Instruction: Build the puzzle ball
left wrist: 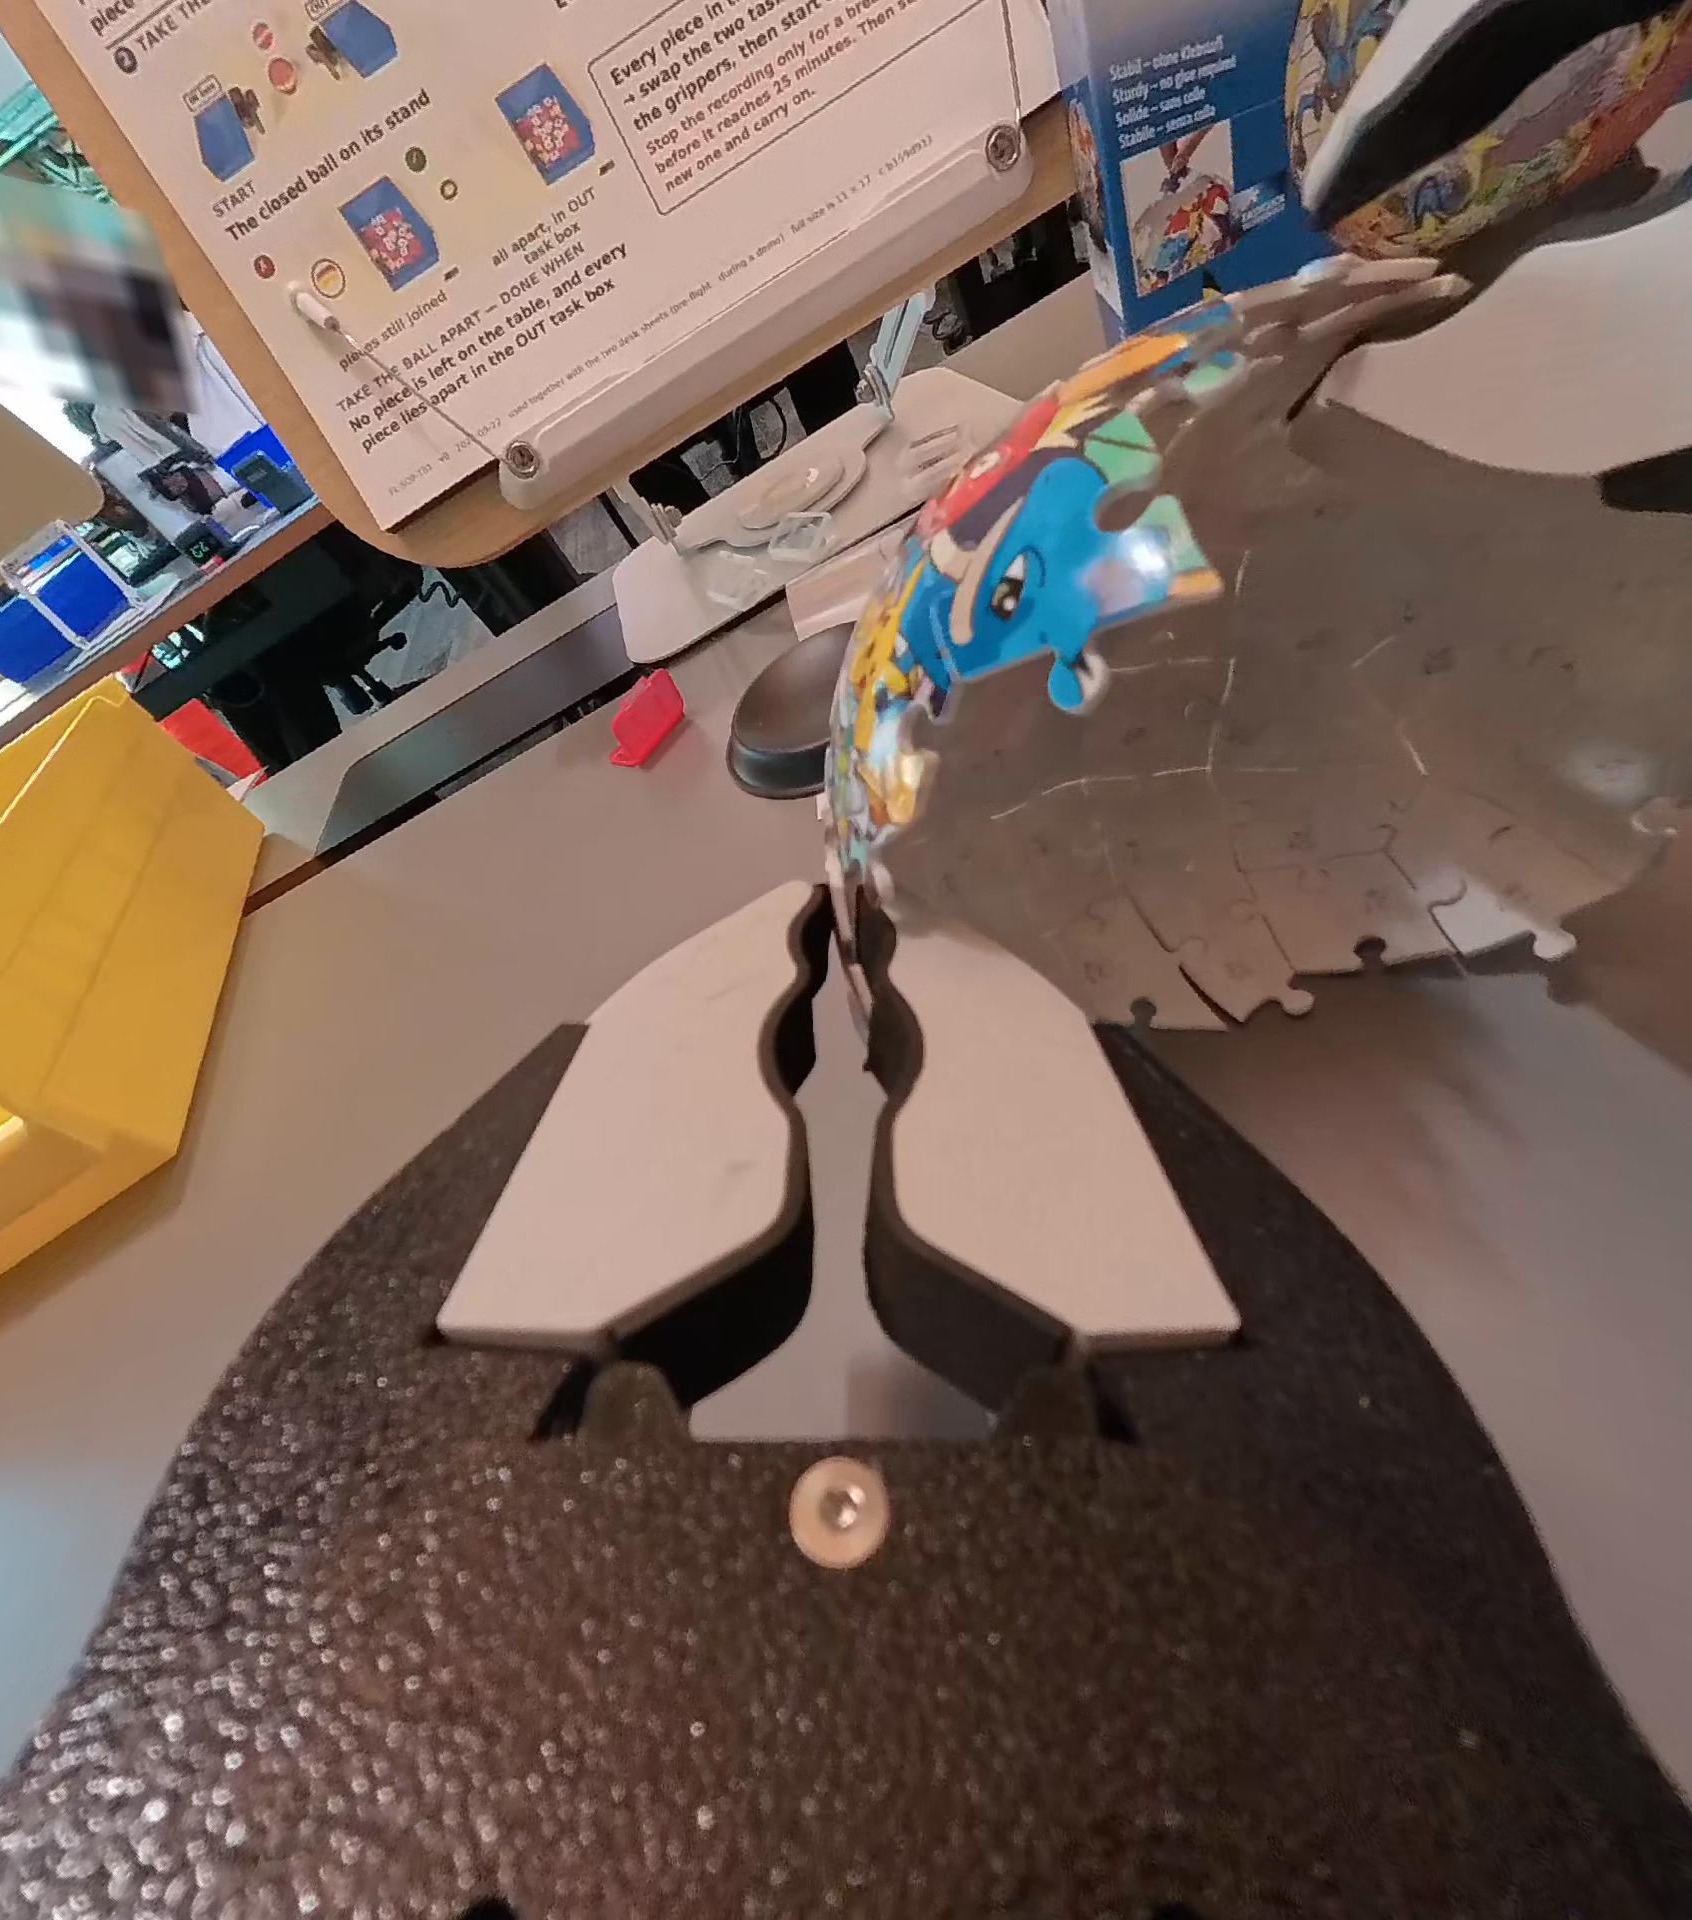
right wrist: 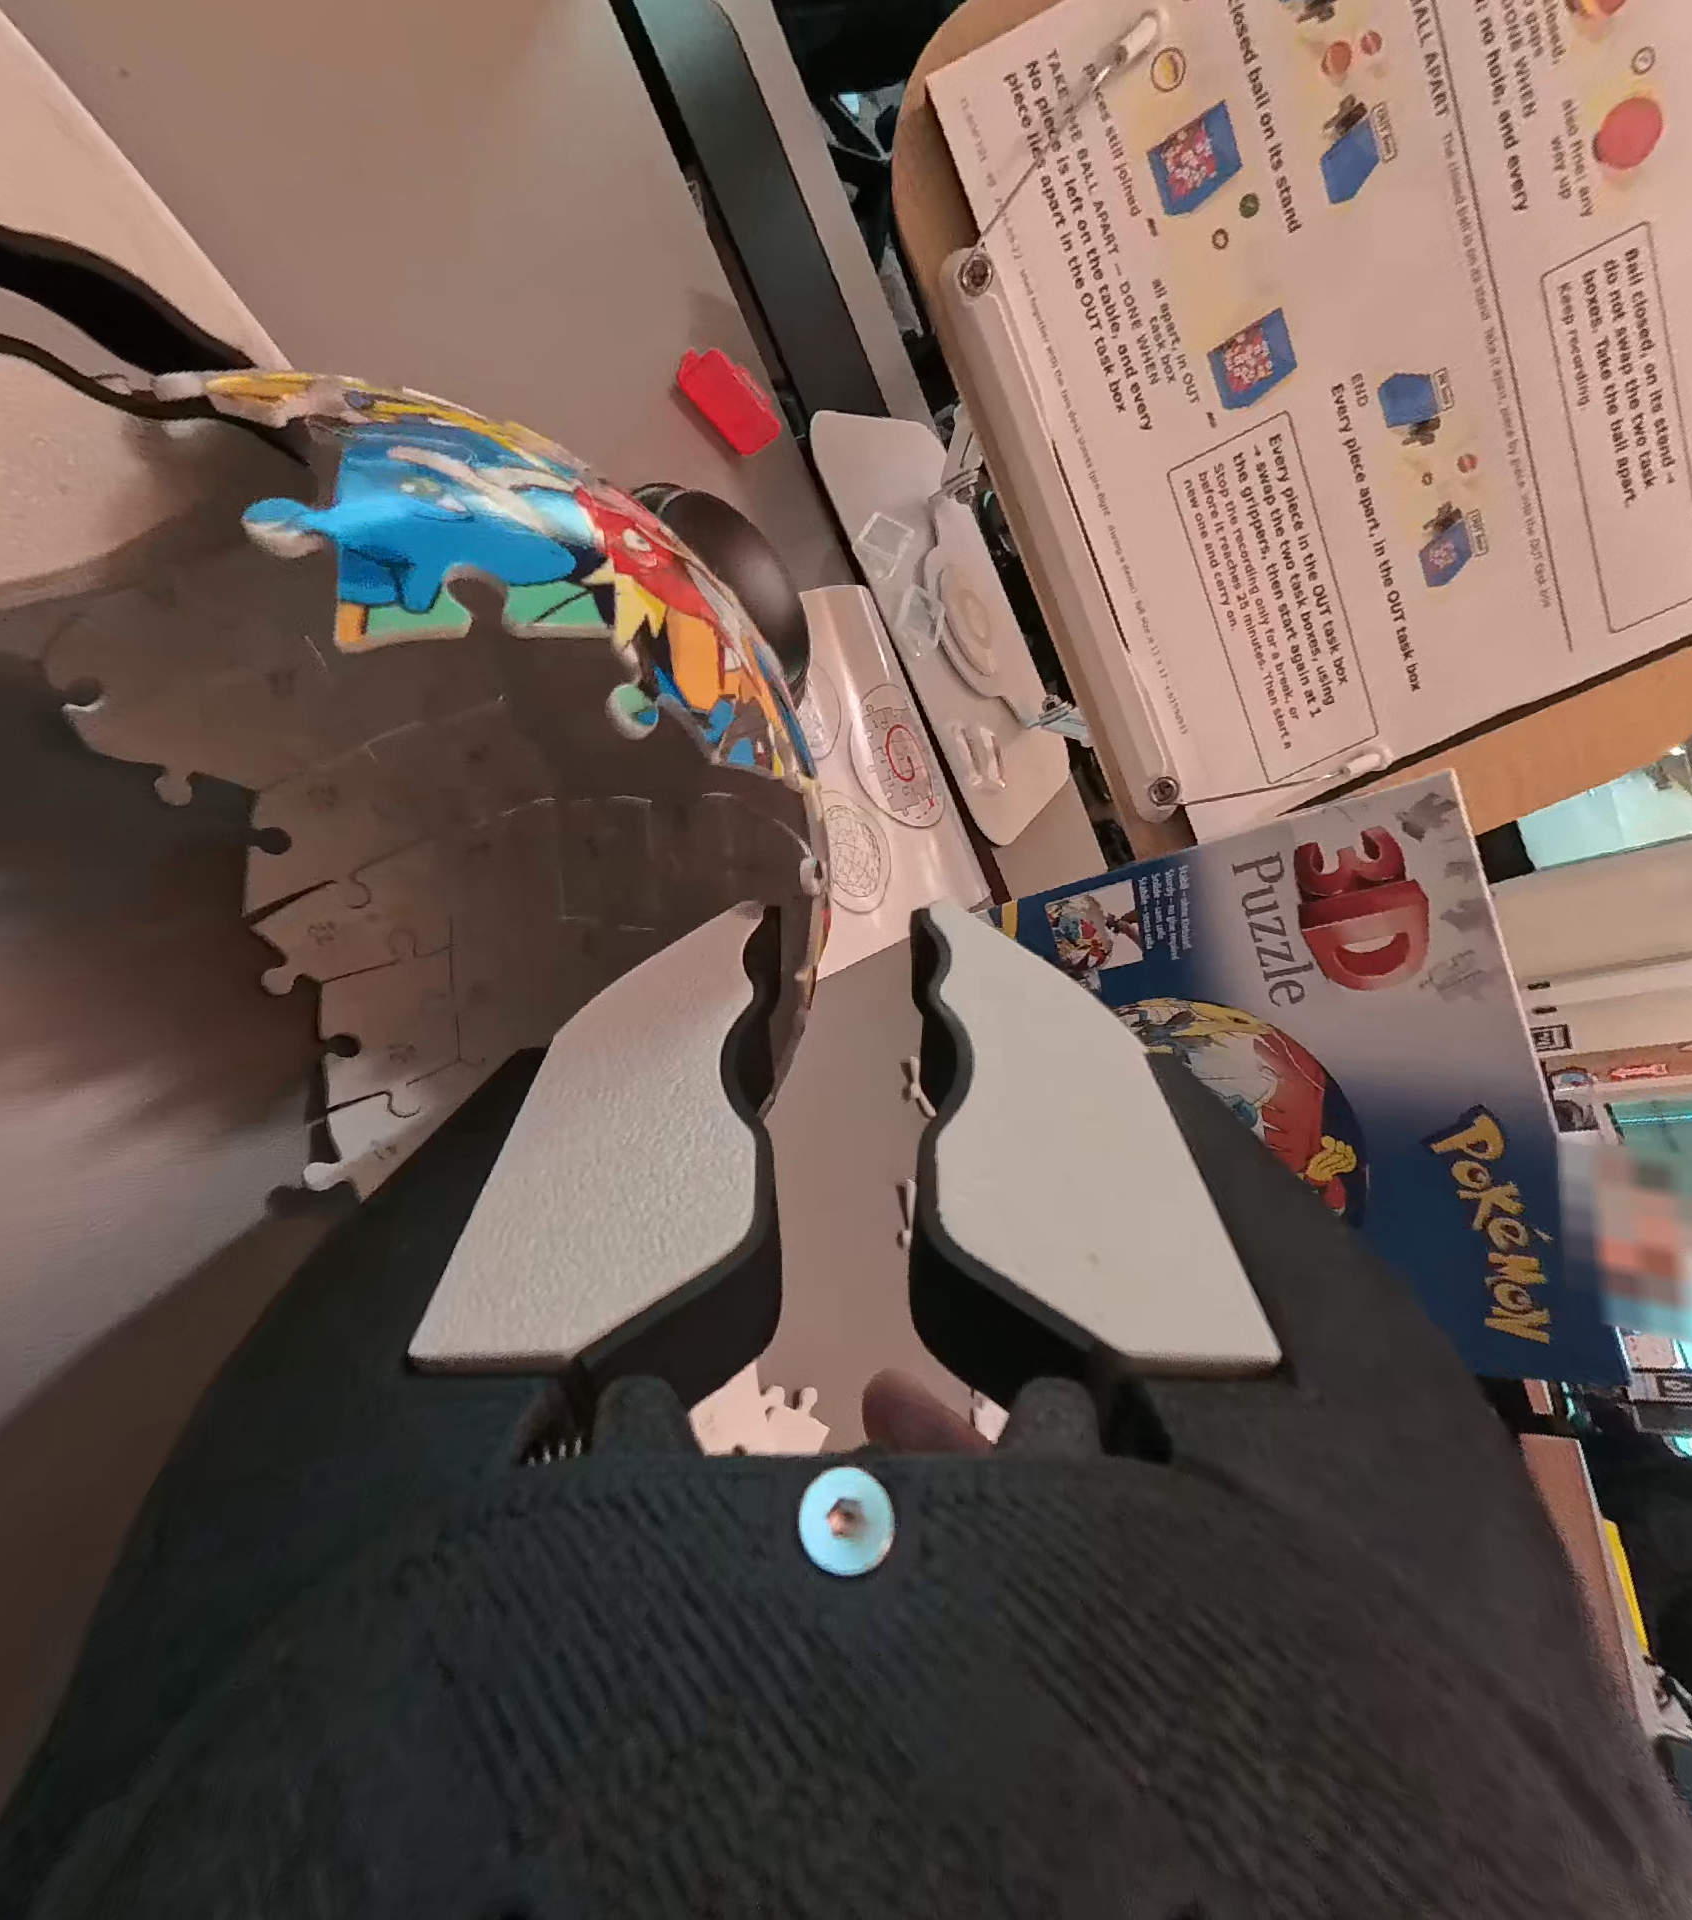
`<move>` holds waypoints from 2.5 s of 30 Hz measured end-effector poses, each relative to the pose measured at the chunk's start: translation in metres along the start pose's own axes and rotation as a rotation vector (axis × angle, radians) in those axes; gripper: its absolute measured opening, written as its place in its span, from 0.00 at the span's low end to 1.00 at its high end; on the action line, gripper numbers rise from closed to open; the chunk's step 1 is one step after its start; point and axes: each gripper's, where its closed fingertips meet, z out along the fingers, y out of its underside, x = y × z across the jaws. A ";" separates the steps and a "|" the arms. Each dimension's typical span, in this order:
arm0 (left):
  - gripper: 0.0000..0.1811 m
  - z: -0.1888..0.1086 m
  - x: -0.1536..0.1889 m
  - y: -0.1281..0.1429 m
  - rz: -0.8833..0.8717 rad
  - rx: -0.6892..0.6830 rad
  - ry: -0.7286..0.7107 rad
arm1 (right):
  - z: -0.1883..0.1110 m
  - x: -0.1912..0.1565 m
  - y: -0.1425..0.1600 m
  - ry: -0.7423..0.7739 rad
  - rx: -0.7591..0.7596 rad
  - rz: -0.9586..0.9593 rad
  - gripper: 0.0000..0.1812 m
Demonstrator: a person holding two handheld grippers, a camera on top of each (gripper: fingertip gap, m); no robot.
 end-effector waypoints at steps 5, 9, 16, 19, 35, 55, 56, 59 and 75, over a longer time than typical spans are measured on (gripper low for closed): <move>0.02 0.000 0.000 0.000 0.010 0.004 -0.005 | 0.002 0.003 -0.005 -0.006 -0.004 -0.025 0.12; 0.02 0.000 0.000 0.000 0.013 0.003 -0.007 | 0.003 -0.004 -0.005 -0.013 -0.037 -0.087 0.04; 0.03 -0.001 0.000 -0.002 0.019 0.015 -0.008 | 0.003 -0.004 -0.004 0.033 -0.037 -0.062 0.03; 0.05 -0.003 0.001 -0.003 0.020 0.033 0.001 | 0.003 -0.004 -0.002 0.049 -0.048 -0.064 0.03; 0.15 -0.052 0.047 -0.005 0.252 0.164 0.390 | 0.009 0.002 0.009 0.036 -0.163 0.054 0.03; 0.27 -0.034 0.043 -0.018 -0.487 -0.025 0.501 | 0.014 0.001 0.011 -0.031 -0.205 0.069 0.03; 0.26 -0.035 0.029 -0.016 -0.532 -0.014 0.434 | 0.014 0.001 0.010 -0.026 -0.201 0.070 0.03; 0.25 -0.033 -0.014 -0.004 -0.579 0.009 0.219 | 0.013 0.001 0.010 -0.015 -0.186 0.088 0.03; 0.02 -0.027 0.065 -0.005 -0.239 -0.152 0.372 | 0.014 0.002 0.013 -0.030 -0.203 0.073 0.03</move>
